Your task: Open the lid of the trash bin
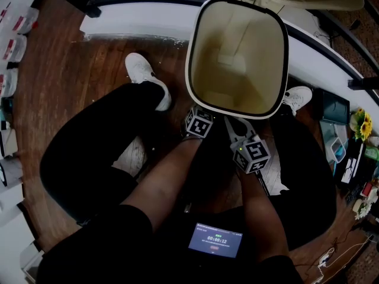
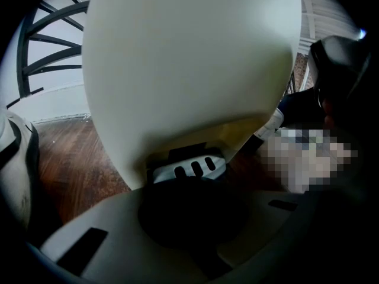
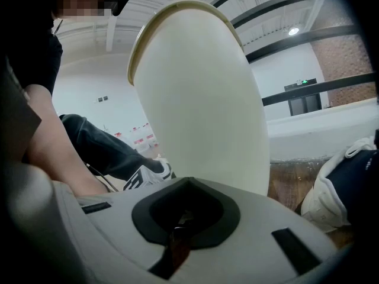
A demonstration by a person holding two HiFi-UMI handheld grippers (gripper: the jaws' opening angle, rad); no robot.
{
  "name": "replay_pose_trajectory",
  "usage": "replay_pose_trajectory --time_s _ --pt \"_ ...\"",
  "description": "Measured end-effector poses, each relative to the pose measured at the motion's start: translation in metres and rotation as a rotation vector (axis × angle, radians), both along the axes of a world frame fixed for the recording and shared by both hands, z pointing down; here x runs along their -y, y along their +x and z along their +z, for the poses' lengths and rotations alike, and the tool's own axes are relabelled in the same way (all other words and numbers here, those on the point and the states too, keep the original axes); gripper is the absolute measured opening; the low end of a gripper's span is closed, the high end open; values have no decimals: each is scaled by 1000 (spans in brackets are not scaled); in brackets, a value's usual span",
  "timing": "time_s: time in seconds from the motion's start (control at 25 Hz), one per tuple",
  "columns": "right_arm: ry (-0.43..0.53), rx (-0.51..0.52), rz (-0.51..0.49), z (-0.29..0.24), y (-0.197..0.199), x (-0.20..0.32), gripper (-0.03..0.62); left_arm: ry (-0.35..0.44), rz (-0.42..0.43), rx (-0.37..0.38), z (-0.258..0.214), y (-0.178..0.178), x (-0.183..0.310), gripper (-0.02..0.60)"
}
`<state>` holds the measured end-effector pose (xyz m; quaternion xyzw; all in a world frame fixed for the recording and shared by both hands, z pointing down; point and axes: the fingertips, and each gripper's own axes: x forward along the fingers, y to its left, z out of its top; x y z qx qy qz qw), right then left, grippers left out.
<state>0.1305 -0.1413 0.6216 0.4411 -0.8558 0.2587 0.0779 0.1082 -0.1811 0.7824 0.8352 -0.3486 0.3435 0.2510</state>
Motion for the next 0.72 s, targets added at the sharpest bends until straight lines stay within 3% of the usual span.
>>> replay_pose_trajectory --time_s 0.72 --pt "-18 -21 2 3 0 0 11 -18 -3 -23 -2 -1 0 31"
